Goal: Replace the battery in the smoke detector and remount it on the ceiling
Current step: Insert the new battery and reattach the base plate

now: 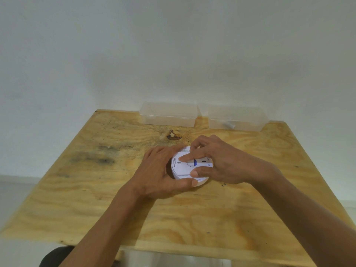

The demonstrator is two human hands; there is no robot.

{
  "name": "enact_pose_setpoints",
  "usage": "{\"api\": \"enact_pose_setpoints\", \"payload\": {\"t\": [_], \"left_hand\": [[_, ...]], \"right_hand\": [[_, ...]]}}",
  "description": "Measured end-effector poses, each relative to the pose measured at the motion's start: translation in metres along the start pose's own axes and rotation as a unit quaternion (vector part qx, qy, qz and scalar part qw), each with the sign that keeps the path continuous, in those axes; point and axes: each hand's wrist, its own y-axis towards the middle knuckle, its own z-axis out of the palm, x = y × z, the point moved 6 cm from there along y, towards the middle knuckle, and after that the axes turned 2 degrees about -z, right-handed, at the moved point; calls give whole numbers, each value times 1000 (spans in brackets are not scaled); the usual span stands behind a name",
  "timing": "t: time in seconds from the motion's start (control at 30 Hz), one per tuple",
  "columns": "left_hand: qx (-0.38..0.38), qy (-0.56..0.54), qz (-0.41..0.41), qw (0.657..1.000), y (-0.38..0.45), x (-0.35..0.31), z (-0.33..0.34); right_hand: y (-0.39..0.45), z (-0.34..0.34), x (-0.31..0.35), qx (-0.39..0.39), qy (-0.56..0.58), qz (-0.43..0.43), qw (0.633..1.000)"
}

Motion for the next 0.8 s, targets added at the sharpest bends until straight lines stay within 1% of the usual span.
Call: {"api": "enact_pose_setpoints", "payload": {"t": [0.23,0.4,0.57,0.67,0.8], "left_hand": [[-24,-30,25,999,1,-12,-7],[-22,-32,27,999,1,-11,-6],[-34,-42,63,997,2,-22,-12],[-24,-30,56,998,4,-18,-8],[-36,-34,43,998,2,-15,-9]], "right_hand": [[1,1,3,14,-36,-8,999],[-5,5,6,12,-48,-21,999],[-3,5,6,10,-50,-20,998],[-3,4,5,7,-53,-26,998],[-8,9,4,1,-61,-30,998]]}}
